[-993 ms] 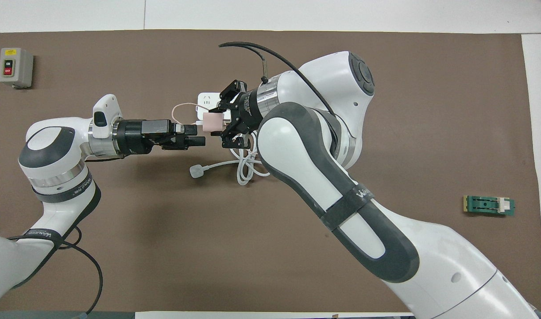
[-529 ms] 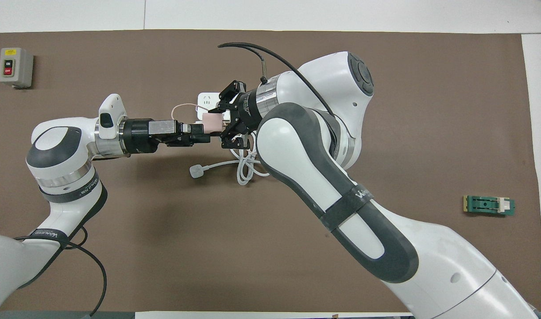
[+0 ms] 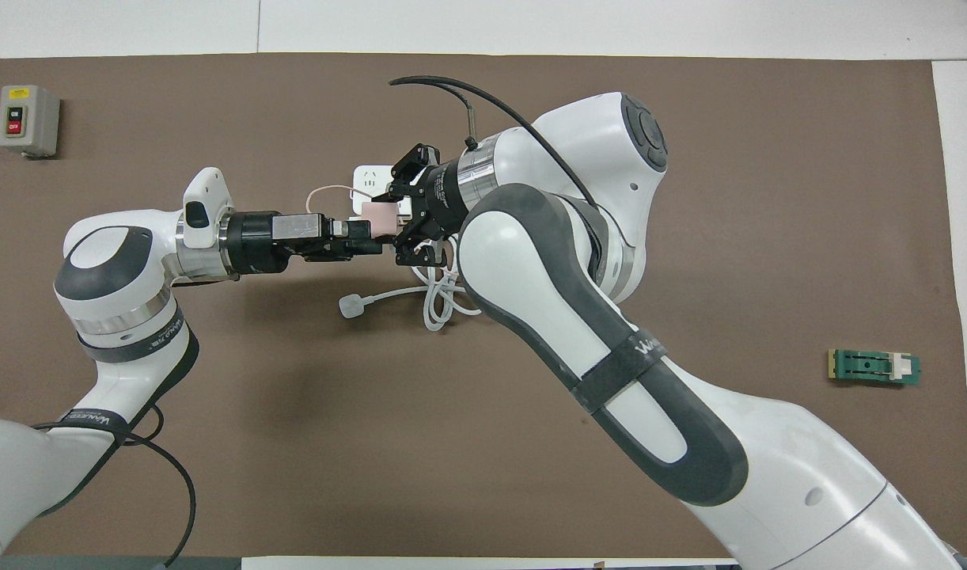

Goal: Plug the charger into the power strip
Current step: 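Close the left gripper on the charger beside the right gripper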

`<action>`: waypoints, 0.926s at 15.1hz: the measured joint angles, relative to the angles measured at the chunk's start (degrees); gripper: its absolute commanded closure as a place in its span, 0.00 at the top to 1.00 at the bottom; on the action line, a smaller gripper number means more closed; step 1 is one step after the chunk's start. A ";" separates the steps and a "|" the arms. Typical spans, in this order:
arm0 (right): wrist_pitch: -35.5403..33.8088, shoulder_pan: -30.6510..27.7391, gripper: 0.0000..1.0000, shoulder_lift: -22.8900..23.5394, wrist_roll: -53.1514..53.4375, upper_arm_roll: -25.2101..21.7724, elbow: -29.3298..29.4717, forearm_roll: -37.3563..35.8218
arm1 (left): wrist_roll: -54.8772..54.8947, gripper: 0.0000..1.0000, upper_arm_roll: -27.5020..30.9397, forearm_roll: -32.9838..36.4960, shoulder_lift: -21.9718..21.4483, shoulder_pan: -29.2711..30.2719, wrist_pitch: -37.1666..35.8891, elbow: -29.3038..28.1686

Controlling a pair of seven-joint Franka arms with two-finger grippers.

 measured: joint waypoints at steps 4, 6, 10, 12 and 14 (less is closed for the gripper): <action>0.00 0.00 0.00 0.00 0.00 0.00 0.00 0.00 | 0.03 0.88 0.23 -0.13 0.00 0.00 0.58 0.26; 0.00 0.00 0.00 0.00 0.00 0.00 0.00 0.00 | 0.03 0.87 0.23 -0.30 0.00 0.00 0.92 0.70; 0.00 0.00 0.00 0.00 -0.01 0.00 0.02 0.00 | -0.16 0.85 0.25 -0.38 0.00 0.00 1.25 1.77; 0.00 0.00 0.00 0.00 -0.01 0.00 0.02 0.00 | -0.25 0.72 0.23 -0.38 0.00 0.00 1.27 1.94; 0.00 0.00 0.00 0.00 -0.06 0.00 0.02 0.00 | -0.28 0.64 0.22 -0.38 0.00 -0.02 1.32 1.94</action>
